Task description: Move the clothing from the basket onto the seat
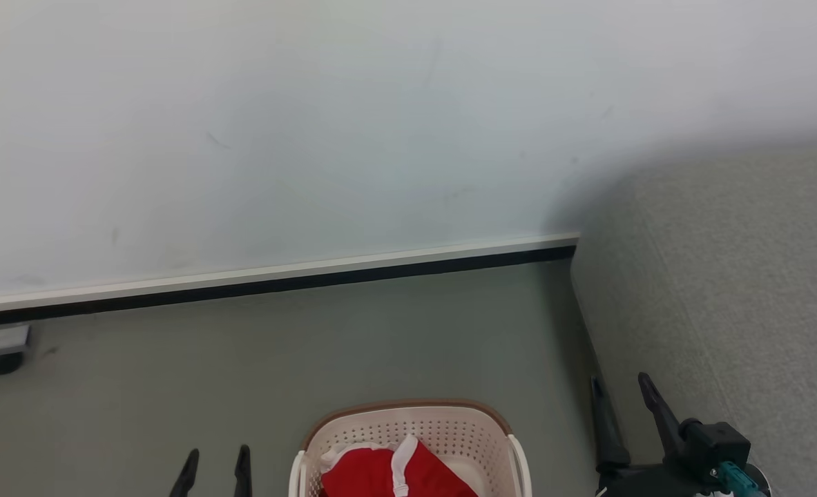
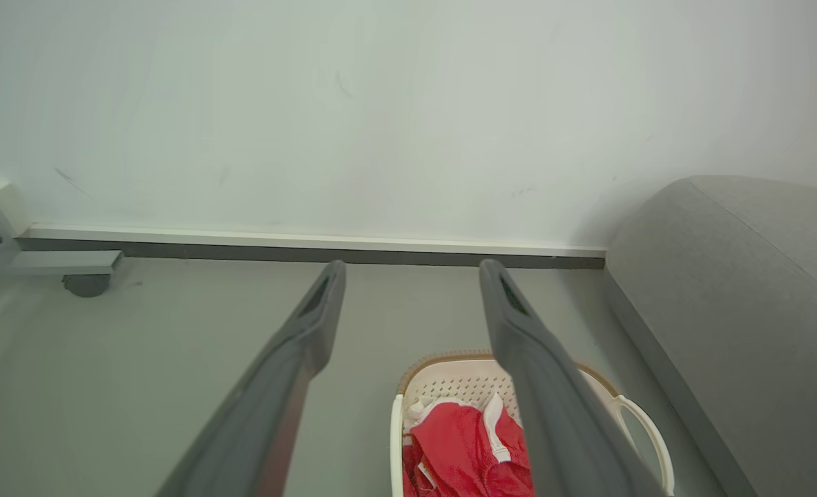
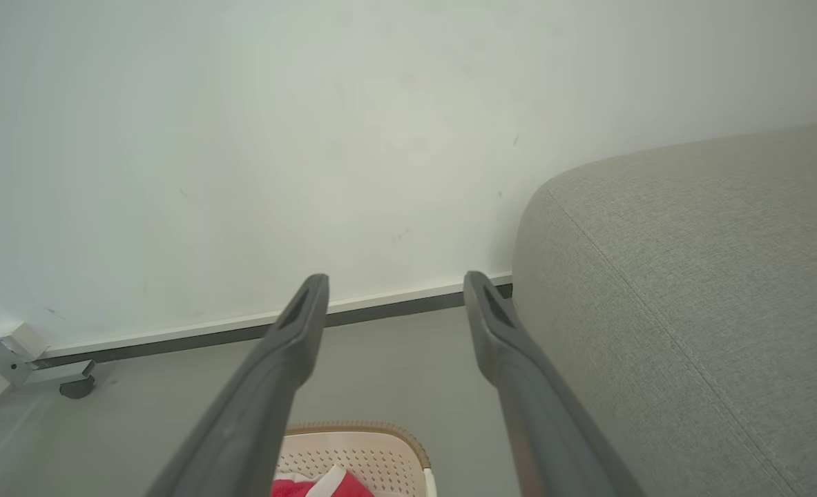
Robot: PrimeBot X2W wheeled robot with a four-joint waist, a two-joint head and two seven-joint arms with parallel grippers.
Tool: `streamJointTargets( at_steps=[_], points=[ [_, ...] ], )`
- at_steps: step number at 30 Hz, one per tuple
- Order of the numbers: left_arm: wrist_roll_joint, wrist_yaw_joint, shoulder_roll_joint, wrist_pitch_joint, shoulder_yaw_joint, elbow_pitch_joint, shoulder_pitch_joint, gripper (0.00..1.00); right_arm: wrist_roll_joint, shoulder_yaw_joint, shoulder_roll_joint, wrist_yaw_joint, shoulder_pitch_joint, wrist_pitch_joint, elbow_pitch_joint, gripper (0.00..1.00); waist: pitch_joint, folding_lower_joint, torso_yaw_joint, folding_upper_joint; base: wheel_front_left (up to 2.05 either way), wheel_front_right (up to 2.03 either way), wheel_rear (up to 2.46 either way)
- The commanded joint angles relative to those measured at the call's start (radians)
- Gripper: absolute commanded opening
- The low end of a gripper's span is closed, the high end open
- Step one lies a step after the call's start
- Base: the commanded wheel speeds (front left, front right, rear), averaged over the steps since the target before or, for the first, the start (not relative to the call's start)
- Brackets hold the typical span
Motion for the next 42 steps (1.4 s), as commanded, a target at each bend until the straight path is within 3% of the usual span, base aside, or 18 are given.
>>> streamJointTargets(
  at_steps=[1,9,17,27,42],
  points=[
    [0.006,0.000,0.000,-0.004,-0.007,0.011,-0.003,1.00,-0.013,0.009,-0.004,0.001,-0.004,-0.001,-0.010,1.00,0.015,0.0000,-0.035,-0.0001,0.00,0.00,0.00],
    [-0.016,-0.007,0.001,-0.004,-0.079,0.118,-0.088,1.00,-0.070,0.027,-0.003,0.001,-0.007,-0.001,-0.072,1.00,0.121,0.0000,-0.143,-0.0001,0.00,0.00,0.00],
    [0.016,-0.032,0.001,0.015,-0.174,0.298,-0.273,1.00,-0.070,0.019,-0.002,0.001,-0.040,-0.001,-0.126,1.00,0.297,0.0000,-0.246,-0.0001,0.00,0.00,0.00],
    [0.040,-0.084,0.003,0.150,-0.327,0.501,-0.521,1.00,-0.028,0.012,-0.002,0.001,-0.073,-0.001,-0.180,1.00,0.486,0.0000,-0.306,-0.0001,0.00,0.00,0.00],
    [0.030,0.089,0.003,0.335,-0.449,0.784,-0.799,1.00,0.040,0.048,-0.002,0.001,-0.122,-0.001,-0.243,1.00,0.713,0.0000,-0.355,-0.0001,0.00,0.00,0.00]
  ],
)
